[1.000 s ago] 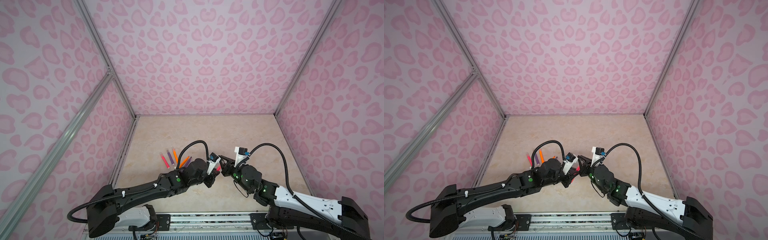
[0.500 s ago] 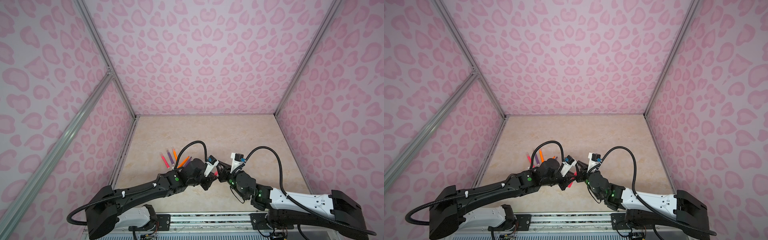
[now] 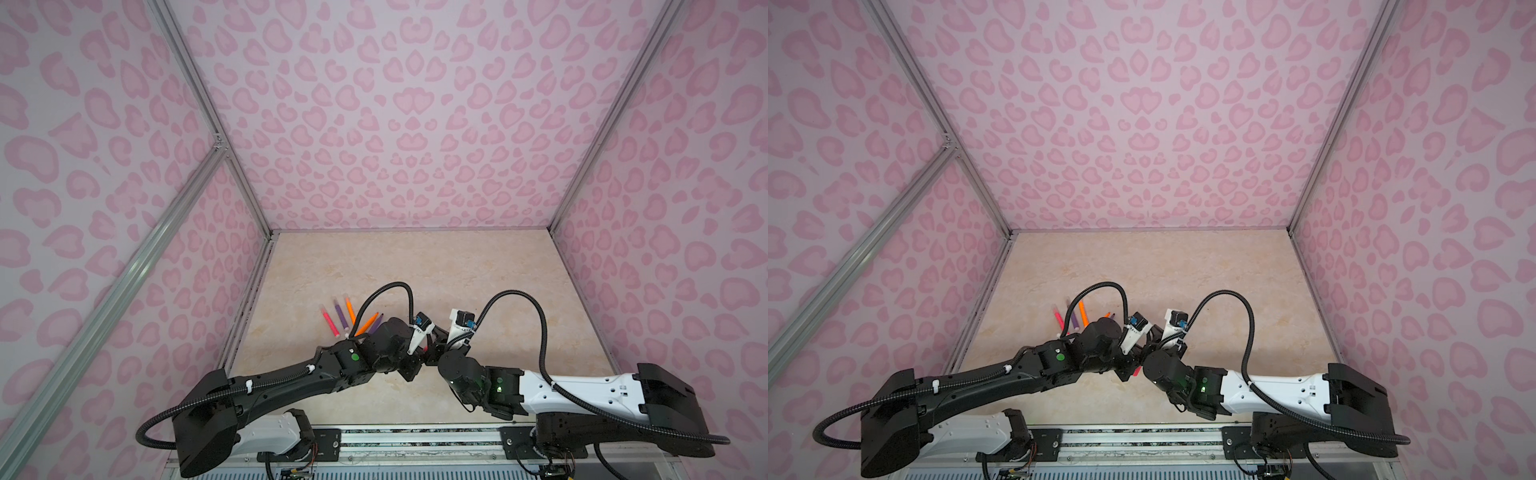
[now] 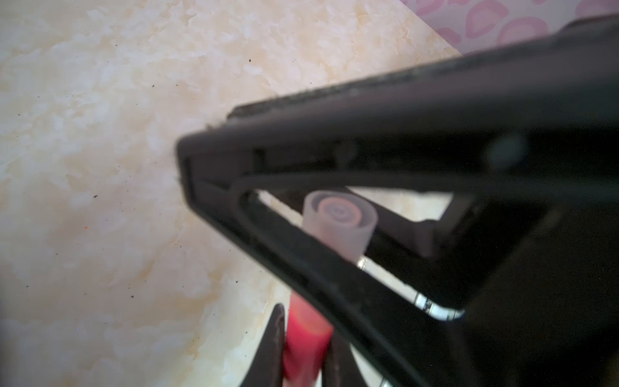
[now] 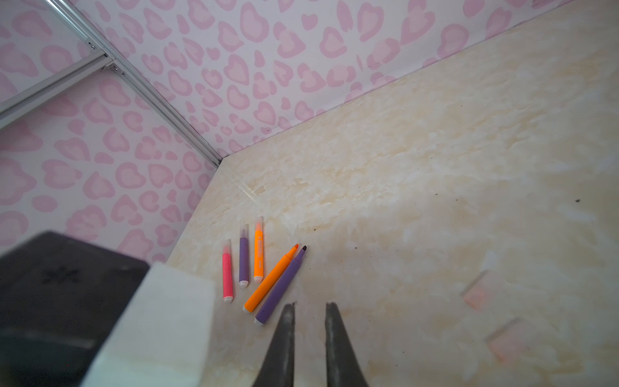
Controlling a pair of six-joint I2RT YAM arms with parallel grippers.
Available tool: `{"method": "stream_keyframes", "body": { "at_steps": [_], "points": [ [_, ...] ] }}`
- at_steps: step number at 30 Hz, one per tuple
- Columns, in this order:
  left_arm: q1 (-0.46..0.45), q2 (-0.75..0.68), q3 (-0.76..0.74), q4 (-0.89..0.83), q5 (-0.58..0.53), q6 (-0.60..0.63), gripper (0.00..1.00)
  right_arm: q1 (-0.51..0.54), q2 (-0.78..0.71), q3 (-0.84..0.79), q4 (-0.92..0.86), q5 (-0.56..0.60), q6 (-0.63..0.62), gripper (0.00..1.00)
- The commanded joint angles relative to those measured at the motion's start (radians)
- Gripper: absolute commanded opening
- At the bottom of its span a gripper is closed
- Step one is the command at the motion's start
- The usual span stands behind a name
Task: Insert the pens into the pen caps
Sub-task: 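Withdraw the right gripper from the capped pink marker, then lower the capped pink marker with the left gripper while the right draws back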
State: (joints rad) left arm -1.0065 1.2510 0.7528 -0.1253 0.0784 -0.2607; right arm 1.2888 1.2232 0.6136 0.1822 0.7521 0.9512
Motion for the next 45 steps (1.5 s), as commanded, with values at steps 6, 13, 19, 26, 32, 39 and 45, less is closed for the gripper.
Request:
{"method": "stream_keyframes", "body": {
  "at_steps": [6,13,19,26,32,39,45],
  "points": [
    [0.029,-0.002,0.031,0.221,-0.401,-0.129,0.04,0.026,-0.008,-0.035,-0.164,-0.083,0.006,0.0],
    [0.054,-0.018,-0.002,0.307,-0.196,-0.138,0.04,0.023,-0.074,-0.159,0.15,-0.239,-0.138,0.0],
    [0.06,-0.025,-0.009,0.309,-0.179,-0.143,0.04,0.016,-0.122,-0.184,0.142,-0.235,-0.132,0.0],
    [0.06,0.008,0.017,0.256,-0.285,-0.168,0.04,-0.003,-0.131,-0.122,-0.01,-0.146,-0.078,0.1],
    [0.067,0.034,0.039,0.189,-0.405,-0.208,0.04,-0.059,-0.229,-0.066,-0.221,0.001,-0.007,0.27],
    [0.213,0.061,0.055,0.036,-0.509,-0.331,0.04,-0.276,-0.453,-0.069,-0.236,-0.034,-0.077,0.39],
    [0.337,0.163,0.155,-0.162,-0.618,-0.369,0.04,-0.425,-0.624,-0.097,-0.188,-0.134,-0.094,0.43]
  ]
}}
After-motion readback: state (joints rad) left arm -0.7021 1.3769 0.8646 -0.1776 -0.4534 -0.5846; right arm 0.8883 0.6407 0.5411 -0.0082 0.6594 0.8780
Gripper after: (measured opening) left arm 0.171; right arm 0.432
